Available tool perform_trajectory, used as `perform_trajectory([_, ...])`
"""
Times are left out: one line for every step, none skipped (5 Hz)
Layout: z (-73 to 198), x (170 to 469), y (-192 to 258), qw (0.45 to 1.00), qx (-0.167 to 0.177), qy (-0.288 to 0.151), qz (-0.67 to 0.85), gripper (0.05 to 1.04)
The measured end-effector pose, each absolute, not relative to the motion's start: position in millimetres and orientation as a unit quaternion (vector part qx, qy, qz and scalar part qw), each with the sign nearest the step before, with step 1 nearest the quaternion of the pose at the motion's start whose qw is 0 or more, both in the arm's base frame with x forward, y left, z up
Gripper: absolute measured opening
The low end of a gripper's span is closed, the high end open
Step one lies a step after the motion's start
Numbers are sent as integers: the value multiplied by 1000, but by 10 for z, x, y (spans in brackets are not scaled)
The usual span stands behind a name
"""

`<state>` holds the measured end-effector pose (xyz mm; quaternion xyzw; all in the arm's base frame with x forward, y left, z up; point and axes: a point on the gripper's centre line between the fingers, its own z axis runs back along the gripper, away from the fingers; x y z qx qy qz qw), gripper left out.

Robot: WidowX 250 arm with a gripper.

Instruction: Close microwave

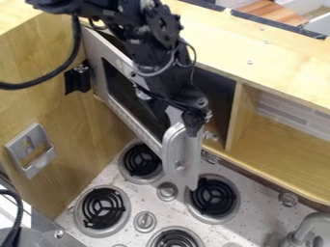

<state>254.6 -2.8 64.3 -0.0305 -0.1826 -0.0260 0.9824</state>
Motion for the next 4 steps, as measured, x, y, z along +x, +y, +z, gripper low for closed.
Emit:
perform_trajectory([552, 2527, 104, 986, -12, -165, -16, 999])
perform_trajectory([448, 2548, 172, 988, 2, -157, -10, 999])
perform_trajectory([408, 2648, 182, 986, 4, -165, -10, 999])
perform_trajectory([355, 2786, 98, 986, -19, -167, 11, 999])
